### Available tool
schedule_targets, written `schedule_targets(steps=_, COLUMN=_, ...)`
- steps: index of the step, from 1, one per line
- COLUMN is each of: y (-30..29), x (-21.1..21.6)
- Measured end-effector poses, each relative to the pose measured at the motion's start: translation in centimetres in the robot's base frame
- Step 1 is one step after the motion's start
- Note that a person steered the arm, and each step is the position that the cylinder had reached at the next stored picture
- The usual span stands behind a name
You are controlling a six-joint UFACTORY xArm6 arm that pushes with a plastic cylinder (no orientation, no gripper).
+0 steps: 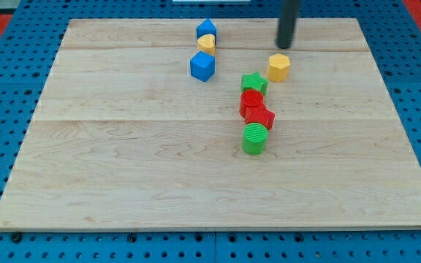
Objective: Push yellow hexagon towards the line of blocks
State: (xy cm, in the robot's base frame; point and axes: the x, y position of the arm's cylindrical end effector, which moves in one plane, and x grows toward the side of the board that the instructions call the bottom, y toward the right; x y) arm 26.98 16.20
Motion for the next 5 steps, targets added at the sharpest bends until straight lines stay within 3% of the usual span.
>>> schedule_targets(steps=1, y=0.3, x=4.3)
schedule_targets(steps=2, y=0.3, x=5.3)
schedule_targets(steps=4, y=-8.3, x=5.6)
schedule_targets(steps=5, y=-9.5, x=5.5)
